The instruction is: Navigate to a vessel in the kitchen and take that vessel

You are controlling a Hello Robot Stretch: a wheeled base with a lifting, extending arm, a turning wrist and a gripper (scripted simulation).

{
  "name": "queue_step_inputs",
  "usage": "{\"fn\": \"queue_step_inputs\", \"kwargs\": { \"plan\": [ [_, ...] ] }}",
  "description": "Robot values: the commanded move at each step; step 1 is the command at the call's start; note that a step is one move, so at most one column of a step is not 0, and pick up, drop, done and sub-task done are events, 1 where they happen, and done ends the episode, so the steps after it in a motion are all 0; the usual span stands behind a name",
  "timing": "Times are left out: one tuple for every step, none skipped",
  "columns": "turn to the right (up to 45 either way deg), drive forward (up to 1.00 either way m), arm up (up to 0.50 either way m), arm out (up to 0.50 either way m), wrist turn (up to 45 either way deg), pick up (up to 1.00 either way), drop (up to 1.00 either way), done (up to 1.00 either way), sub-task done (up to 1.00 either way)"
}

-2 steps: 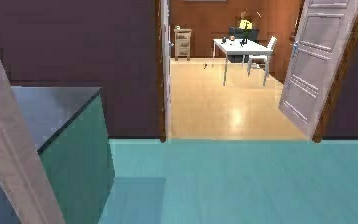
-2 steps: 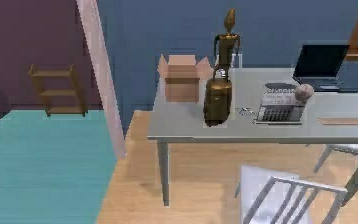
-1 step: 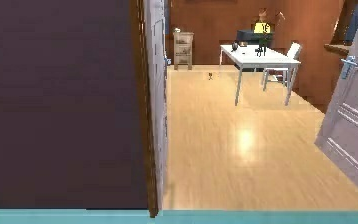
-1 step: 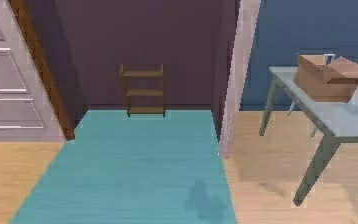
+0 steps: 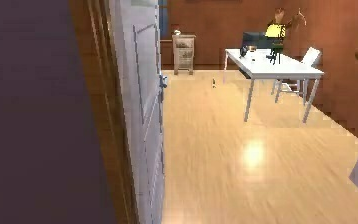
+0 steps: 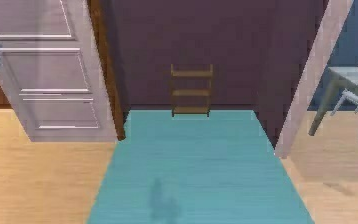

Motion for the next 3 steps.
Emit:
{"fn": "queue_step_inputs", "kwargs": {
  "plan": [
    [-45.0, 0.00, 0.00, 0.00, 0.0, 0.00, 0.00, 0.00, 0.00],
    [-21.0, 0.00, 0.00, 0.00, 0.0, 0.00, 0.00, 0.00, 0.00],
    [0.0, 0.45, 0.00, 0.00, 0.0, 0.00, 0.00, 0.00, 0.00]
  ]
}}
